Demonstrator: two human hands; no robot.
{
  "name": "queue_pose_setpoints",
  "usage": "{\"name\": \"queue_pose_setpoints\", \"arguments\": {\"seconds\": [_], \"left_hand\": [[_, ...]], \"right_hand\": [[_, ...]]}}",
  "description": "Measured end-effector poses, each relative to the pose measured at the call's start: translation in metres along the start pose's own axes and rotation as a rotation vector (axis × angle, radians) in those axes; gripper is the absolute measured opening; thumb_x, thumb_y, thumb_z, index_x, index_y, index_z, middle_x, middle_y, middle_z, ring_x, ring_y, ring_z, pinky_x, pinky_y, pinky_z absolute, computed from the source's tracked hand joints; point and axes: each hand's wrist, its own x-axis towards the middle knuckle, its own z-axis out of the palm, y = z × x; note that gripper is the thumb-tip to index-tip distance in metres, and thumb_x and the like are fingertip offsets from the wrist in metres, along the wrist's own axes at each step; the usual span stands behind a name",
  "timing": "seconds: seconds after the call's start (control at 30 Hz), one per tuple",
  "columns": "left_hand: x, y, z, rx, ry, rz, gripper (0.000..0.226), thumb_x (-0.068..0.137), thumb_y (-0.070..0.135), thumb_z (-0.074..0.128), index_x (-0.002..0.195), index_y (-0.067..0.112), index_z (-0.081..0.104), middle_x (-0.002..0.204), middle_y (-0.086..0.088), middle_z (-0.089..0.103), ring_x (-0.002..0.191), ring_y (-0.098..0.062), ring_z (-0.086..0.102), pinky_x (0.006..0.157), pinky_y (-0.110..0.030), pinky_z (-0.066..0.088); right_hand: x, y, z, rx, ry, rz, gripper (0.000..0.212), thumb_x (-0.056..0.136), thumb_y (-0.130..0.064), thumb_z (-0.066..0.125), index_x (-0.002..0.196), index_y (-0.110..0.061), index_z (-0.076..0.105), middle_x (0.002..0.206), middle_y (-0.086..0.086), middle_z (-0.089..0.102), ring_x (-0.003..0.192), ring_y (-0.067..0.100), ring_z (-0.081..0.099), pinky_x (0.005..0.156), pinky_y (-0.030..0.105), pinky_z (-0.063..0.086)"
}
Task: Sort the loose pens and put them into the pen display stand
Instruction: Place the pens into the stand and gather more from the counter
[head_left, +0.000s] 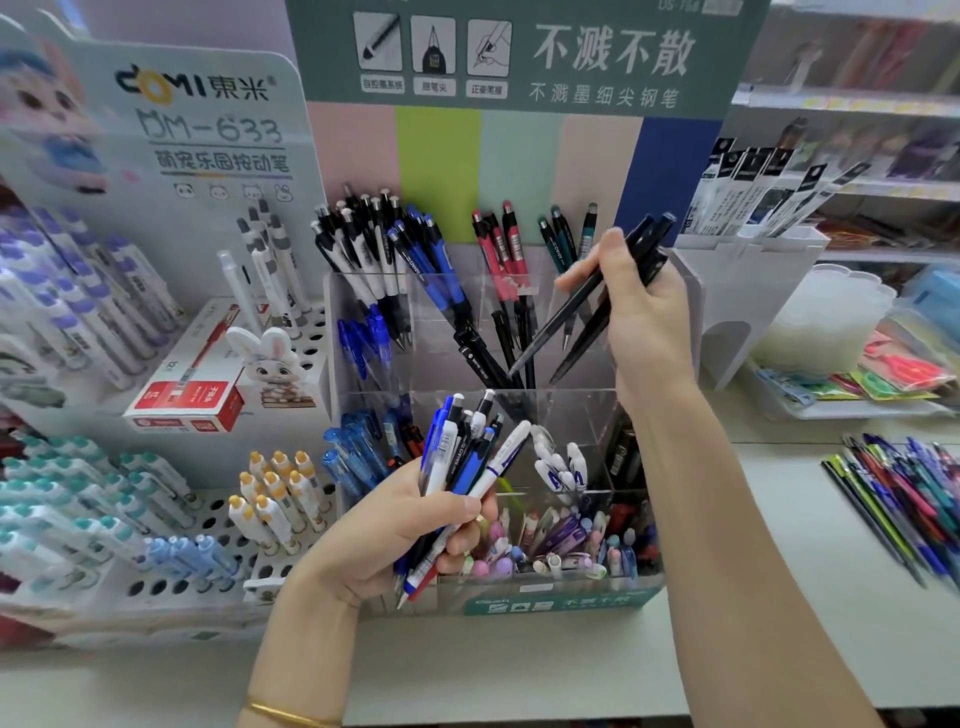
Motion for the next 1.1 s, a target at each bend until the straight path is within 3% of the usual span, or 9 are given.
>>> {"name": "queue_pose_setpoints", "arguments": {"seconds": [0.13, 0.23, 0.33, 0.43, 0.53, 0.63, 0.8, 0.9, 1.1], "left_hand": [[-0.003, 0.002, -0.001, 0.010, 0.002, 0.075, 0.011, 0.082, 0.005, 0.056, 0.090, -0.001, 0.054, 0.063, -0.005, 0.050, 0.051, -0.013, 0.045, 0.045, -0.022, 0.040], [-0.006, 0.001, -0.001, -0.005, 0.003, 0.118, 0.012, 0.082, 0.004, 0.056, 0.092, -0.002, 0.054, 0.065, -0.004, 0.052, 0.054, -0.012, 0.046, 0.047, -0.022, 0.042], [-0.009, 0.000, -0.003, -0.007, -0.009, 0.148, 0.017, 0.081, 0.007, 0.061, 0.094, -0.002, 0.054, 0.064, -0.002, 0.053, 0.055, -0.012, 0.047, 0.049, -0.022, 0.044], [-0.011, 0.000, -0.004, -0.003, -0.022, 0.166, 0.021, 0.080, 0.011, 0.064, 0.094, -0.001, 0.055, 0.065, -0.003, 0.053, 0.056, -0.012, 0.048, 0.051, -0.022, 0.044], [-0.013, 0.000, -0.005, -0.008, -0.030, 0.174, 0.021, 0.081, 0.010, 0.063, 0.096, -0.002, 0.053, 0.065, 0.000, 0.055, 0.056, -0.011, 0.048, 0.052, -0.021, 0.045], [-0.014, -0.002, -0.010, -0.005, -0.029, 0.170, 0.023, 0.080, 0.014, 0.065, 0.096, -0.001, 0.055, 0.066, -0.003, 0.054, 0.057, -0.013, 0.048, 0.053, -0.022, 0.045], [-0.014, -0.005, -0.015, -0.048, -0.002, 0.181, 0.022, 0.077, 0.012, 0.068, 0.097, 0.004, 0.061, 0.087, -0.015, 0.052, 0.062, -0.015, 0.051, 0.055, -0.027, 0.045], [-0.014, -0.005, -0.014, -0.072, 0.013, 0.195, 0.025, 0.077, 0.008, 0.068, 0.100, 0.004, 0.059, 0.089, -0.012, 0.056, 0.063, -0.014, 0.052, 0.055, -0.026, 0.046], [-0.014, -0.003, -0.012, -0.150, 0.000, 0.194, 0.028, 0.079, 0.007, 0.068, 0.105, 0.005, 0.057, 0.086, -0.007, 0.056, 0.060, -0.012, 0.049, 0.053, -0.024, 0.045]], "right_hand": [[0.002, 0.004, 0.020, -0.025, 0.050, -0.085, 0.026, 0.098, -0.028, 0.051, 0.073, -0.022, 0.050, 0.068, -0.012, 0.051, 0.063, -0.005, 0.047, 0.069, 0.013, 0.038], [-0.003, 0.022, 0.027, -0.232, 0.014, -0.144, 0.028, 0.096, -0.028, 0.055, 0.070, -0.027, 0.044, 0.076, -0.001, 0.049, 0.069, 0.008, 0.045, 0.068, 0.023, 0.035], [-0.010, 0.040, 0.032, -0.495, -0.103, -0.110, 0.017, 0.096, -0.031, 0.053, 0.085, -0.020, 0.056, 0.095, 0.004, 0.051, 0.084, 0.016, 0.047, 0.074, 0.030, 0.039], [-0.015, 0.048, 0.032, -0.832, -0.136, -0.109, 0.036, 0.095, -0.038, 0.054, 0.110, -0.005, 0.055, 0.110, 0.009, 0.049, 0.096, 0.024, 0.050, 0.074, 0.031, 0.039], [-0.023, 0.046, 0.028, -0.775, -0.063, -0.108, 0.045, 0.086, -0.041, 0.065, 0.109, -0.007, 0.045, 0.105, 0.005, 0.044, 0.095, 0.021, 0.046, 0.078, 0.030, 0.041], [-0.034, 0.048, 0.025, -0.750, -0.019, -0.092, 0.064, 0.084, -0.044, 0.066, 0.128, -0.005, 0.040, 0.121, 0.009, 0.046, 0.110, 0.022, 0.046, 0.090, 0.030, 0.040], [-0.048, 0.052, 0.038, -1.073, -0.036, -0.129, 0.086, 0.084, -0.065, 0.048, 0.141, -0.003, 0.032, 0.131, 0.013, 0.052, 0.118, 0.030, 0.047, 0.095, 0.039, 0.036], [-0.048, 0.052, 0.048, -1.107, -0.050, -0.125, 0.097, 0.076, -0.072, 0.051, 0.141, -0.004, 0.031, 0.131, 0.012, 0.051, 0.119, 0.028, 0.047, 0.095, 0.038, 0.038], [-0.035, 0.051, 0.062, -0.962, -0.079, -0.190, 0.048, 0.089, -0.037, 0.062, 0.120, -0.005, 0.046, 0.116, 0.011, 0.055, 0.110, 0.027, 0.046, 0.077, 0.029, 0.038]]}}
